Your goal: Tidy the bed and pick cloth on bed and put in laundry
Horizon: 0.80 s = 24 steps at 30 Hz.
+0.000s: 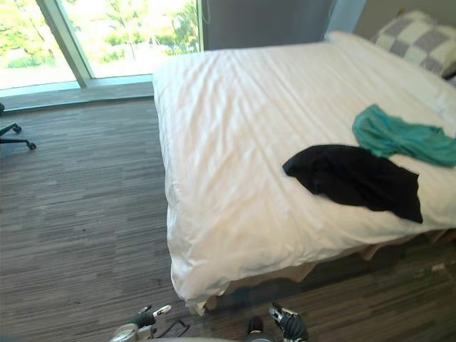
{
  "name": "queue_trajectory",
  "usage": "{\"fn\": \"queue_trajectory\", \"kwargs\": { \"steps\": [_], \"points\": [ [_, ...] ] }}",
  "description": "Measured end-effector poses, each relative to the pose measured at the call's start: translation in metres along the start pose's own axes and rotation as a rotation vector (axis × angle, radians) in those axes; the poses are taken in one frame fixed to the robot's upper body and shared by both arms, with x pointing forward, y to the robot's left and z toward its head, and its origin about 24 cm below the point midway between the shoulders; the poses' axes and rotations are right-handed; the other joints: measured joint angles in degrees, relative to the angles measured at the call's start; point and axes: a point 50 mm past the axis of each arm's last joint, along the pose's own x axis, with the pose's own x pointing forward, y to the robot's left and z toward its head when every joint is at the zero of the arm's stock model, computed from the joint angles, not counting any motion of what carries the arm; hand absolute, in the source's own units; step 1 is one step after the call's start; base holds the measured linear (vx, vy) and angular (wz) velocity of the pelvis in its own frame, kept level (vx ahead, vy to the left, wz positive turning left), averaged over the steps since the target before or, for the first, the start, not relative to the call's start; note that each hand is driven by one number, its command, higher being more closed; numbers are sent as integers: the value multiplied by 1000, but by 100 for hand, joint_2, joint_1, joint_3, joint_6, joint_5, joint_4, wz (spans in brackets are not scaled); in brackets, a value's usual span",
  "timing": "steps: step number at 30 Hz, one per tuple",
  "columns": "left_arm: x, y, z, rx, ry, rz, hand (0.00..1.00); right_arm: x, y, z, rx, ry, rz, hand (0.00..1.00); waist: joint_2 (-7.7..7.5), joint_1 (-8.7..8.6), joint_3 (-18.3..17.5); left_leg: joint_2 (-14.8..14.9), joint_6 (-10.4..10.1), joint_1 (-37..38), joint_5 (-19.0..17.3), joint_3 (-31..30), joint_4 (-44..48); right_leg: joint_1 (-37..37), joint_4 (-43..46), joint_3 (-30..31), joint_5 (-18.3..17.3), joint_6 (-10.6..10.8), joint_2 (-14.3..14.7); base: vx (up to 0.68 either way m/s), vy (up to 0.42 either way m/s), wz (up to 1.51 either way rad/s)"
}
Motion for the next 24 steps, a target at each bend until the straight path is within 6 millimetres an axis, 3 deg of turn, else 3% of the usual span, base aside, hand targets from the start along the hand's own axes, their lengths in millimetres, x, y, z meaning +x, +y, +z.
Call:
{"fn": "queue_trajectory", "kwargs": {
  "steps": [3, 7, 11, 14, 16, 18, 19, 21, 24],
  "points": [
    [0, -1, -1, 44, -2, 19, 0, 0, -2, 0, -84, 35, 10, 0, 13, 25, 7, -41, 0, 233, 0, -74, 90, 229, 150, -16, -107, 11, -43, -45, 9, 6],
    [0, 2, 1, 47, -7, 67, 0, 3, -2, 4, -256, 93, 51, 0, 38, 26, 85, -68, -7, 288, -9, -148, 95, 467, -271, -22, 153, -3, -14, -111, -24, 0],
    [0, 3, 3, 52, -28, 104, 0, 3, -10, 3, -308, 134, 11, 0, 68, 11, 230, -32, -86, 300, -67, -148, 107, 440, -276, 20, 168, -23, 23, -79, -34, -9],
    [0, 1, 9, 121, -84, 104, 0, 0, -19, -1, -303, 165, -43, 0, 140, -7, 306, 105, -207, 212, -261, -142, 311, 381, -274, 70, 122, -76, 109, -6, -40, -18],
    [-1, 4, 13, 156, -125, 116, 0, -2, -24, -2, -297, 173, -63, 0, 229, 6, 348, 296, -465, 42, -665, -140, 754, 242, -260, 367, 88, -127, 332, 38, -35, -60],
    [-2, 12, 8, 165, -114, 135, 0, -1, -28, 2, -306, 169, -72, 0, 268, 48, 344, 476, -551, -16, -744, -152, 1145, 42, -125, 784, 0, -256, 579, 132, -13, -100],
    [-2, 16, 8, 160, -111, 142, 0, 0, -26, 4, -306, 163, -80, 0, 289, 62, 369, 488, -395, -99, -659, -302, 1490, -79, 23, 979, -56, -333, 649, 194, -59, -127],
    [-3, 20, 10, 157, -117, 148, 0, 1, -26, 6, -309, 153, -92, 0, 143, 54, 442, 384, -147, -478, -450, -681, 2295, -345, 374, 1444, -20, -392, 622, 187, -93, -126],
    [0, 11, 16, 191, -125, 91, 0, 5, -28, 17, -310, 122, -116, 0, 292, -8, 588, 384, -157, -386, -582, -1001, 1843, -716, 751, 1713, -52, -342, 704, 71, 20, -96]
  ]
}}
